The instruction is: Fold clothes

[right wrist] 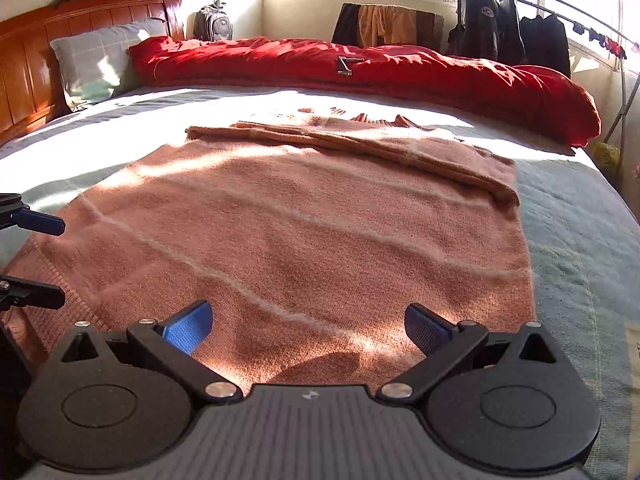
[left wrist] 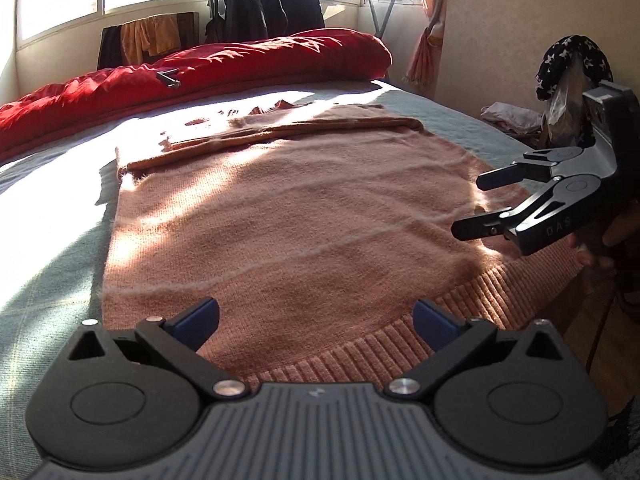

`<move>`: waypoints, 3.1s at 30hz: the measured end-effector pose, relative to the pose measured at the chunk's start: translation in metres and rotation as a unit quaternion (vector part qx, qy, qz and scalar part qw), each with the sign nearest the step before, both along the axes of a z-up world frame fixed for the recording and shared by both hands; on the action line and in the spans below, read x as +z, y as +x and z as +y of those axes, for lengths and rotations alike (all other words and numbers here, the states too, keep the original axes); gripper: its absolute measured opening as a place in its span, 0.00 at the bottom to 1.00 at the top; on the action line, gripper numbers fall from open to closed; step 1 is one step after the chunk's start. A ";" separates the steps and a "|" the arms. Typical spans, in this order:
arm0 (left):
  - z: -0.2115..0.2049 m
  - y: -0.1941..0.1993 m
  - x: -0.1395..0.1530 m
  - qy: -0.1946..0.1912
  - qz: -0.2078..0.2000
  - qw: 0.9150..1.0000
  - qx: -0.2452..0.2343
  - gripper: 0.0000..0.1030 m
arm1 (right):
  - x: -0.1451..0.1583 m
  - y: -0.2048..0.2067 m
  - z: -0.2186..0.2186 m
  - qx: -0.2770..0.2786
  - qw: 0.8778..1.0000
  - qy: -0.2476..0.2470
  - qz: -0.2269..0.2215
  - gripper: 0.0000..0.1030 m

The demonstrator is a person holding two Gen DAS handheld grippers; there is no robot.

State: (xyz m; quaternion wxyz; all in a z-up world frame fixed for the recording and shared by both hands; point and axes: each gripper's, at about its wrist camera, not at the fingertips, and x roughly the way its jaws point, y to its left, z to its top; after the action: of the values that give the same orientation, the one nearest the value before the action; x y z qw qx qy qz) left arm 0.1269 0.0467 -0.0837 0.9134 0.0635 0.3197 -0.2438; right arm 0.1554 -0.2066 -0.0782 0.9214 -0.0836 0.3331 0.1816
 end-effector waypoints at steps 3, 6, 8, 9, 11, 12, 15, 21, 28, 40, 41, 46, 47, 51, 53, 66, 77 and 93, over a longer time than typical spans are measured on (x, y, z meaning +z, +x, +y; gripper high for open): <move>-0.004 -0.011 -0.015 0.015 0.007 1.000 0.013 0.99 | -0.014 -0.009 0.017 0.001 0.999 -0.031 -0.015 1.00; 0.001 -0.035 -0.023 0.020 -0.010 1.000 0.014 0.99 | -0.022 -0.034 0.011 -0.019 0.999 -0.017 -0.039 1.00; 0.005 -0.048 -0.023 0.019 -0.018 1.000 0.017 0.99 | -0.025 -0.046 0.000 -0.035 0.999 0.009 -0.037 1.00; 0.005 -0.053 -0.022 0.018 -0.022 0.999 0.016 0.99 | -0.025 -0.051 -0.004 -0.041 0.998 0.018 -0.038 1.00; 0.005 -0.061 -0.019 0.012 -0.030 0.999 0.014 0.99 | -0.024 -0.060 -0.009 -0.051 0.998 0.024 -0.041 1.00; 0.004 -0.065 -0.018 0.006 -0.034 0.999 0.009 0.99 | -0.023 -0.064 -0.010 -0.055 0.997 0.024 -0.047 1.00; -0.003 -0.076 -0.017 0.005 -0.049 0.999 -0.006 0.99 | -0.019 -0.079 -0.010 -0.063 0.995 0.024 -0.071 1.00; -0.020 -0.091 -0.021 0.066 -0.087 0.994 -0.022 0.99 | -0.019 -0.101 -0.003 -0.048 0.995 -0.002 -0.092 1.00; -0.009 -0.096 -0.021 0.142 -0.113 0.983 0.000 0.99 | -0.019 -0.111 -0.003 -0.037 0.995 -0.013 -0.091 1.00; -0.002 -0.095 -0.031 0.139 -0.087 0.987 -0.006 0.99 | -0.036 -0.131 -0.020 -0.008 0.995 -0.084 -0.051 1.00; -0.003 -0.095 -0.030 0.135 -0.090 0.987 -0.012 0.99 | -0.036 -0.134 -0.021 -0.006 0.994 -0.097 -0.051 1.00; -0.021 -0.093 -0.025 0.122 -0.111 0.985 -0.049 0.99 | -0.026 -0.135 -0.020 0.000 0.993 -0.096 -0.064 1.00; -0.026 -0.093 -0.025 0.127 -0.116 0.983 -0.058 0.99 | -0.024 -0.133 -0.015 0.008 0.993 -0.092 -0.070 1.00; -0.044 -0.096 -0.033 0.147 -0.137 0.974 -0.105 0.99 | -0.024 -0.127 0.014 0.064 0.988 -0.107 -0.093 1.00; -0.050 -0.096 -0.037 0.155 -0.140 0.971 -0.113 0.99 | -0.028 -0.124 0.031 0.093 0.983 -0.124 -0.100 1.00; -0.067 -0.096 -0.039 0.236 -0.214 0.937 -0.141 0.99 | -0.038 -0.139 0.084 0.202 0.931 -0.251 -0.174 1.00; -0.084 -0.098 -0.041 0.234 -0.238 0.927 -0.172 0.99 | -0.031 -0.150 0.074 0.154 0.900 -0.335 -0.233 1.00; -0.088 -0.089 -0.016 0.232 -0.294 0.918 -0.131 0.99 | -0.028 -0.133 0.078 0.124 0.925 -0.276 -0.231 1.00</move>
State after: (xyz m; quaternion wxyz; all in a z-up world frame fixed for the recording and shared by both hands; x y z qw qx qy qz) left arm 0.0378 -0.0409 -0.0998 0.8858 0.3834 0.0735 -0.2509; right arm 0.0221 -0.1289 -0.1062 0.8835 -0.4148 0.1350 0.1709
